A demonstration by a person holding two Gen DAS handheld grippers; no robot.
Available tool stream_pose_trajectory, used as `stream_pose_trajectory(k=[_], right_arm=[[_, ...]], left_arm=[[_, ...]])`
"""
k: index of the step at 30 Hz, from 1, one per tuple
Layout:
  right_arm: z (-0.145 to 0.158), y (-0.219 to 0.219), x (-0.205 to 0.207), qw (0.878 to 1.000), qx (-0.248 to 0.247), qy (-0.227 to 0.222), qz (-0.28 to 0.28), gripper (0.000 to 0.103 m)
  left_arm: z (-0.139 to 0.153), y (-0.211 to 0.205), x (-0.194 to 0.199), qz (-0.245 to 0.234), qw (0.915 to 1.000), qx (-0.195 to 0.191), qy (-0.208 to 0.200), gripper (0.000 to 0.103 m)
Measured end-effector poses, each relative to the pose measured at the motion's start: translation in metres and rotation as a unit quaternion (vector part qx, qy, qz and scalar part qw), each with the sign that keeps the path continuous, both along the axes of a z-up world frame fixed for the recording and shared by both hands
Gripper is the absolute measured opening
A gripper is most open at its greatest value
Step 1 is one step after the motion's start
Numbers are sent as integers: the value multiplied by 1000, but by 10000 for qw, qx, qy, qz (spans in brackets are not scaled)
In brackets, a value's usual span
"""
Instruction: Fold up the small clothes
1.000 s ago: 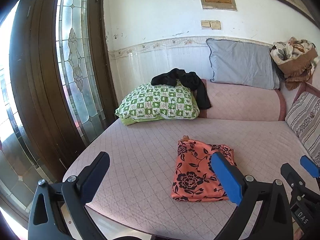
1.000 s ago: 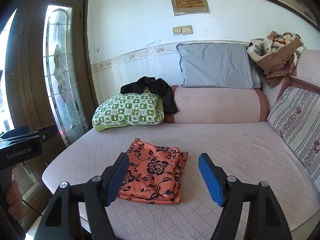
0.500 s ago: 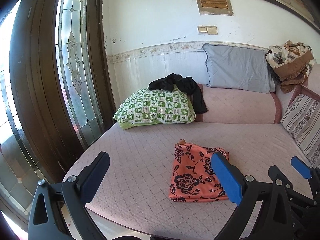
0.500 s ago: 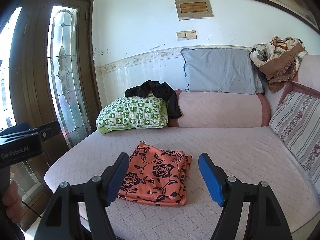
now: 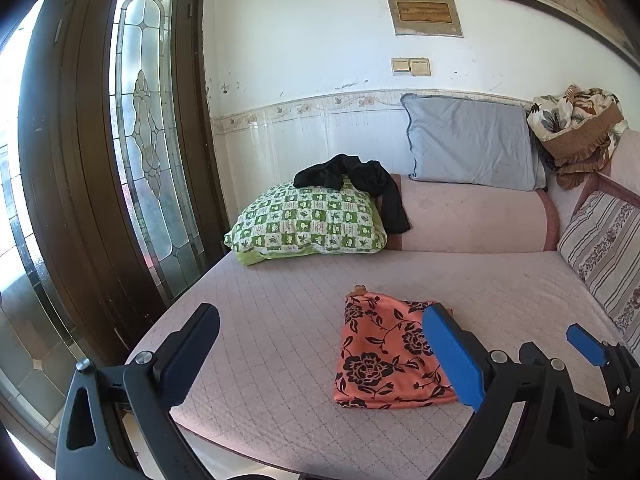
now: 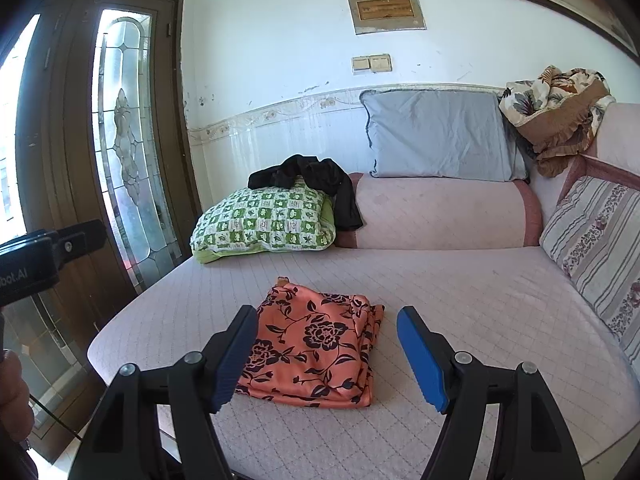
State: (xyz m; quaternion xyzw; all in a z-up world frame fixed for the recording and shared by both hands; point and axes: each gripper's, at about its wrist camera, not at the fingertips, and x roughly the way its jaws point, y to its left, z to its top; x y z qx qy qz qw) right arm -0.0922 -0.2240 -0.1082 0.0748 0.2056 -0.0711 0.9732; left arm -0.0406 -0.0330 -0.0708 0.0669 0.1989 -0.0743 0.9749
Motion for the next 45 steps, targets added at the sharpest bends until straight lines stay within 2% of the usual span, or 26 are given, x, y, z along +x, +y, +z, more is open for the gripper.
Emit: stream_pose_trajectory(k=[14,33,45], right_arm=[[1,1,4,10000,-47,4,0,75],[30,34,4,9989,-446,-173,-13,75],[44,35,1,9988,-425,-251,-45,75]], left_arm=[[1,4,4,-43,10000,-72,14,101],[13,28,8,-132,9993,-354,-24,101],[22,26,6,-167,9992,-371,-63,101]])
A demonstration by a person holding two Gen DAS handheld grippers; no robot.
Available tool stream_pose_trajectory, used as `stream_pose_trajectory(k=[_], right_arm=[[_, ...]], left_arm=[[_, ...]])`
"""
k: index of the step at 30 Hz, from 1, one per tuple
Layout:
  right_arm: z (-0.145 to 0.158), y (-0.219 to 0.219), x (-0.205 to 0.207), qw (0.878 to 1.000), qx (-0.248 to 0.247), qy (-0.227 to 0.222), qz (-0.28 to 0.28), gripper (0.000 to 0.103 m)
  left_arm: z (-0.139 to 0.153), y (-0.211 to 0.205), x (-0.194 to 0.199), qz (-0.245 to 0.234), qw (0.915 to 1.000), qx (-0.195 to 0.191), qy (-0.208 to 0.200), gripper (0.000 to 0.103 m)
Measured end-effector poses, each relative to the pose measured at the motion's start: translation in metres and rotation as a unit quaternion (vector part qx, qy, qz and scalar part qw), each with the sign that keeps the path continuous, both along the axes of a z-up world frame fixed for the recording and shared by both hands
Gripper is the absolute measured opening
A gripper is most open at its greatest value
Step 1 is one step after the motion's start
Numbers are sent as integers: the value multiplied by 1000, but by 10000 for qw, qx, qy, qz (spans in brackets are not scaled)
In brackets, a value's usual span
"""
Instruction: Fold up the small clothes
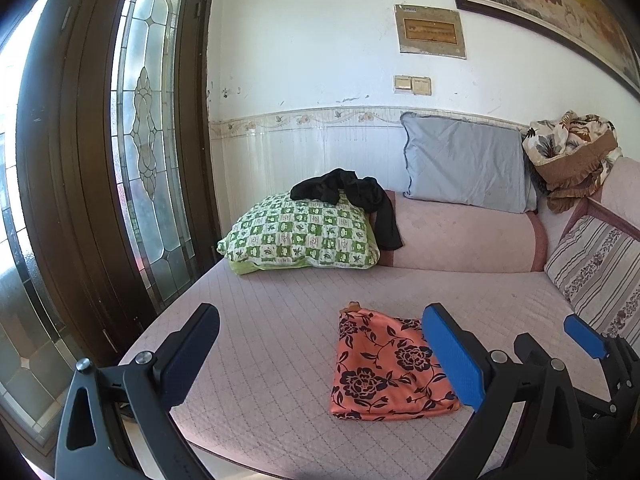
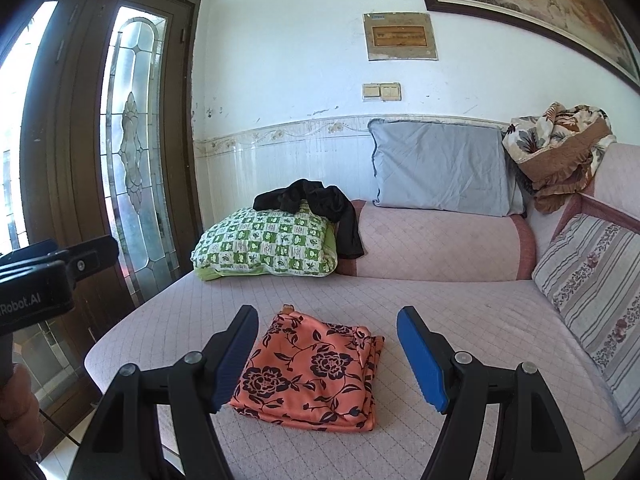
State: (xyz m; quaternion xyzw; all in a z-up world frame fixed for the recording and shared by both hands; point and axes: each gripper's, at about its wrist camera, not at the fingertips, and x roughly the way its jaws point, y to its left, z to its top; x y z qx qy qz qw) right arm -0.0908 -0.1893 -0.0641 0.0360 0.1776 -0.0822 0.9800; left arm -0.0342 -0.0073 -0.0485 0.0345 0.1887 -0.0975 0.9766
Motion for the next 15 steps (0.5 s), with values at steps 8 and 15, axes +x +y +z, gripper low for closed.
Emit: stream_pose_trajectory(k=[8,15], right_arm=[[-11,-9,25,9998,106,149,38,75],[-17,-23,66,9996,162,236,0,75]], left_arm=[[-5,-8,28,68,9999,57,121,101],[-19,-11,70,191,9996,-27,213,101]])
